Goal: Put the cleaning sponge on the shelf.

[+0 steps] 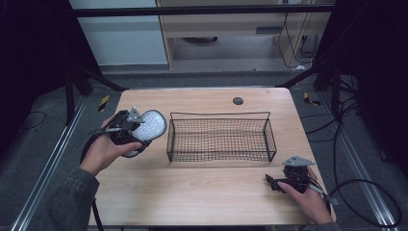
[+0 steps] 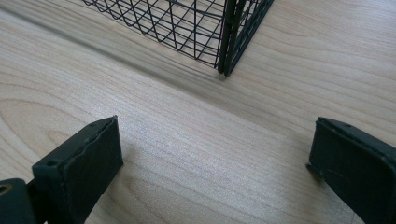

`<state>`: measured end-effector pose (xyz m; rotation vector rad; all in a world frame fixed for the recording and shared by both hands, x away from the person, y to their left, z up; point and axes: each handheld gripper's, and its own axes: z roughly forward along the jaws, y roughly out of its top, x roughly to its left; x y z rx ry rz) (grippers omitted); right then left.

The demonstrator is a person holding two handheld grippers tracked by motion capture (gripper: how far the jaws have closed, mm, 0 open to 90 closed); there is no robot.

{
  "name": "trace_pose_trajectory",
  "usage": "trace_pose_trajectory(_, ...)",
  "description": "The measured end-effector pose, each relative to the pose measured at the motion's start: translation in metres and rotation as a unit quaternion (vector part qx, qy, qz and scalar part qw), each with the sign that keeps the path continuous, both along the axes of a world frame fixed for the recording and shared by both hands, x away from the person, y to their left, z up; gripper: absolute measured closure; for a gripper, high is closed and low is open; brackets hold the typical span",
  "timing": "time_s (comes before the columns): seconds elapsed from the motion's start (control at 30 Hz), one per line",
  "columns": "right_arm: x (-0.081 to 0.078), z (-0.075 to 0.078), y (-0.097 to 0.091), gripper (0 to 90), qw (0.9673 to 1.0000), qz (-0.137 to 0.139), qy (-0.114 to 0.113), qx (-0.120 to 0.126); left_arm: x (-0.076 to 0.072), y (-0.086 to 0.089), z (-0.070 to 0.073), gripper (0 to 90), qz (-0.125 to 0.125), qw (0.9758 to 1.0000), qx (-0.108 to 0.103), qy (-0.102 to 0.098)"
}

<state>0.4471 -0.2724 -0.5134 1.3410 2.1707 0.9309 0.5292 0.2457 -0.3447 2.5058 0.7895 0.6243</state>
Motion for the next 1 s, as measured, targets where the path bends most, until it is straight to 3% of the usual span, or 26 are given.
trace_pose_trajectory(0.3,0.000,0.000,0.000,2.6,1.0000,0.000,0.000,0.001,0.005,-0.033,0.012,11.2,-0.034,0.9993,0.009,-0.012)
trace_pose_trajectory(0.53,0.000,0.000,0.001,2.3,1.0000,0.000,0.001,0.001,0.013,-0.068,0.012,11.5,-0.074,0.9967,0.032,-0.007)
trace_pose_trajectory(1.0,0.001,0.000,0.000,2.4,1.0000,0.002,0.000,-0.003,0.021,-0.112,0.019,11.6,-0.109,0.9922,0.060,-0.009)
